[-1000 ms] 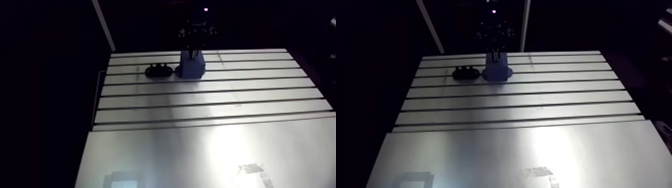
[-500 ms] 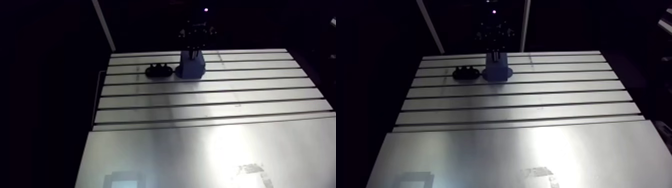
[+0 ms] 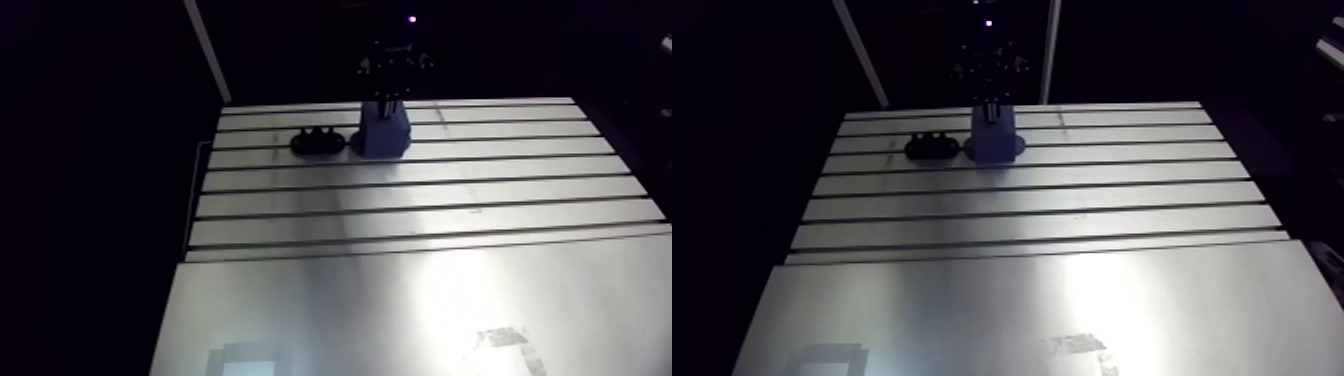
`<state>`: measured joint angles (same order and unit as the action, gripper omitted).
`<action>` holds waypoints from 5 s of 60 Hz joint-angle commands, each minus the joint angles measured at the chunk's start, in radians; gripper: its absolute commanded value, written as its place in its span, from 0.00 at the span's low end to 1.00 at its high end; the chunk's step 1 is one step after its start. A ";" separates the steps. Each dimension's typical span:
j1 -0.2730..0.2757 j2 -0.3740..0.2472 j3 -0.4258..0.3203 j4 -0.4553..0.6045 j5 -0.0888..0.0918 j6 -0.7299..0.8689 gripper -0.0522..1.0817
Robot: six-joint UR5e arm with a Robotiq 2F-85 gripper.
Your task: Pick up the M10 bolt and insert it into the hex recess until seated.
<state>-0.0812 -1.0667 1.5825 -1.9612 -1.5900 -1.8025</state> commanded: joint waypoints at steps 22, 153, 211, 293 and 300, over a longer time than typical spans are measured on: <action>0.000 0.005 0.001 0.000 0.001 -0.002 1.00; 0.001 -0.283 -0.053 0.316 -0.011 0.061 0.05; 0.017 -0.368 -0.132 0.356 0.020 0.110 0.05; 0.021 -0.385 -0.083 0.344 0.020 0.108 0.05; 0.023 -0.387 -0.083 0.344 0.021 0.108 0.05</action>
<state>-0.0606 -1.4518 1.4975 -1.6173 -1.5698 -1.6943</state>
